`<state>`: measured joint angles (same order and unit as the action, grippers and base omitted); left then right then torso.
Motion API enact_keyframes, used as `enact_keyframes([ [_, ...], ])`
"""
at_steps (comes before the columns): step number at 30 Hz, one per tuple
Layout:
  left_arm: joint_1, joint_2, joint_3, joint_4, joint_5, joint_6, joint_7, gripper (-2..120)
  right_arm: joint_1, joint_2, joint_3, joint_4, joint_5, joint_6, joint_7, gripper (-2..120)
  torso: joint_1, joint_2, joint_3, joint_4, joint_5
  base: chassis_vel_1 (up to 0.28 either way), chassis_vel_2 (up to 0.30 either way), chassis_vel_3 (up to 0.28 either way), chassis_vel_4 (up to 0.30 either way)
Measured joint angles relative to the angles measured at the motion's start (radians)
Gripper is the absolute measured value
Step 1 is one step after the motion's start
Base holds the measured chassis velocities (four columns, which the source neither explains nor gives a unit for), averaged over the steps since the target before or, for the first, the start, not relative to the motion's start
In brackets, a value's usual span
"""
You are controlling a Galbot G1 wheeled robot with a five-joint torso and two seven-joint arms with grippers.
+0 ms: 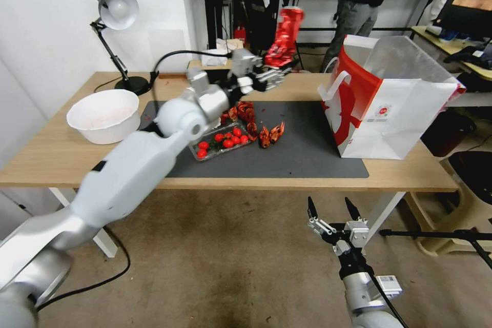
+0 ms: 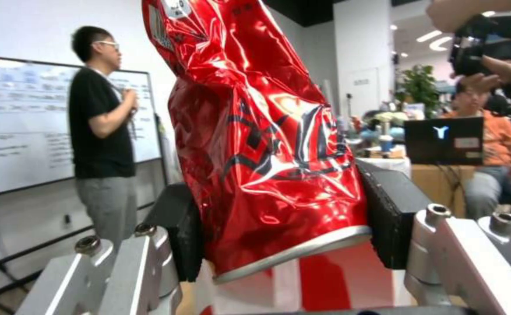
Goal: Pick up the trash from the table and place it into the takeout bag.
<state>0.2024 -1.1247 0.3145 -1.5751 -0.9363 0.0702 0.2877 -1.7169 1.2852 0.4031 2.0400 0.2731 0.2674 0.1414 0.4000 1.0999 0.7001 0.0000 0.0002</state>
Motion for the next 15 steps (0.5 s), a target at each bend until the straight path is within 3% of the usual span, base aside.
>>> enact_keyframes([
  [9, -0.113, -0.101, 0.092, 0.098, -0.002, 0.001, 0.015, 54, -0.013, 0.010, 0.011, 0.005, -0.004, 0.007, -0.002, 100, 0.000, 0.000, 0.000, 0.0001, 0.0001, 0.000, 0.000, 0.000, 0.000],
  [15, -0.212, -0.190, 0.178, 0.218, -0.003, -0.003, 0.038, 54, -0.026, 0.011, 0.026, 0.009, -0.005, 0.016, -0.003, 100, 0.000, 0.000, 0.000, -0.0001, 0.0000, 0.000, 0.000, 0.000, 0.000],
])
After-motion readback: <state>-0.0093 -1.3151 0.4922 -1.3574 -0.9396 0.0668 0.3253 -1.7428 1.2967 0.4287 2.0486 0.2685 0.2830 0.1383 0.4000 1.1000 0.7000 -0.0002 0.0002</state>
